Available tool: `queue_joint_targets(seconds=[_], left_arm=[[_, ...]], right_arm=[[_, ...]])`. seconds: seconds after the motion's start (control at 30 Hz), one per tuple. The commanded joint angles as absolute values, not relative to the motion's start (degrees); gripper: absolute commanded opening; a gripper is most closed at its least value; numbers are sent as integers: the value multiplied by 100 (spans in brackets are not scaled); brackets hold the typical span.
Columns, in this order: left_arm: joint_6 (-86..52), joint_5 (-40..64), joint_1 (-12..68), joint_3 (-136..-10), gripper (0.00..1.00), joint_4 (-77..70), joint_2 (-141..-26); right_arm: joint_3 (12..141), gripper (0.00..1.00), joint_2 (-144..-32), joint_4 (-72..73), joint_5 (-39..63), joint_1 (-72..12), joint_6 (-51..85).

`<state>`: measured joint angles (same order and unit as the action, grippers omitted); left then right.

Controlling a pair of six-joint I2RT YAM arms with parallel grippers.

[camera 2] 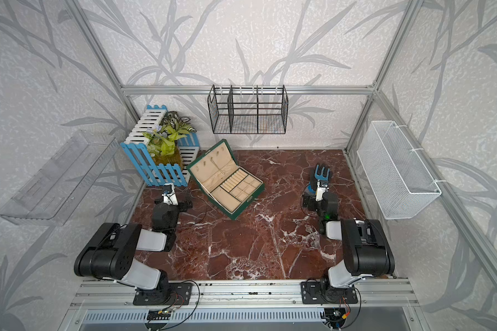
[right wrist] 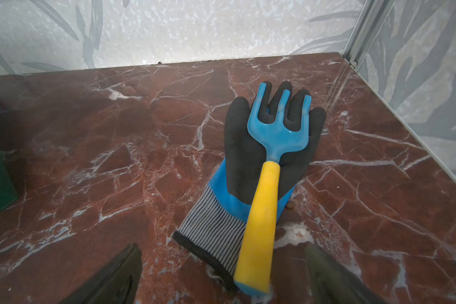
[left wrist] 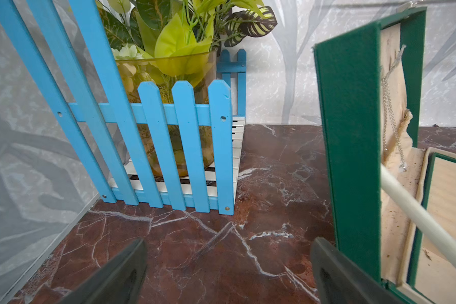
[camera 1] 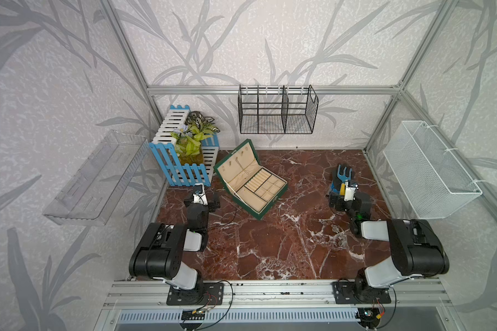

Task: Put jewelry chain into jewelry box
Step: Pick up the necklace from the center of the board.

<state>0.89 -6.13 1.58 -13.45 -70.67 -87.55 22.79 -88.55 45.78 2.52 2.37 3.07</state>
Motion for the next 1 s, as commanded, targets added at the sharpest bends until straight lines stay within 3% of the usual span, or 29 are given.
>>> queue_joint_targets(seconds=[0.0,0.4,0.6,0.77,0.97], left_arm=[[54,-652,130,-1390,100,-7031,-8719],[69,-673,130,-1289,100,-7062,-8359],[-301,-884,238,-1318,100,-4672,-5798],[-897,-319,618,-1238,100,-3790,-4358],[-512,-196,2493,-1398,100,-3201,-4026]], right_arm=[[2388,99,-8772,4570,290,255,299],[2334,99,-8586,4642,114,255,383],[3383,99,-6254,392,-371,266,1523],[3724,100,-5262,-1590,59,220,2391],[4191,80,-5430,-4064,-139,-276,3444]])
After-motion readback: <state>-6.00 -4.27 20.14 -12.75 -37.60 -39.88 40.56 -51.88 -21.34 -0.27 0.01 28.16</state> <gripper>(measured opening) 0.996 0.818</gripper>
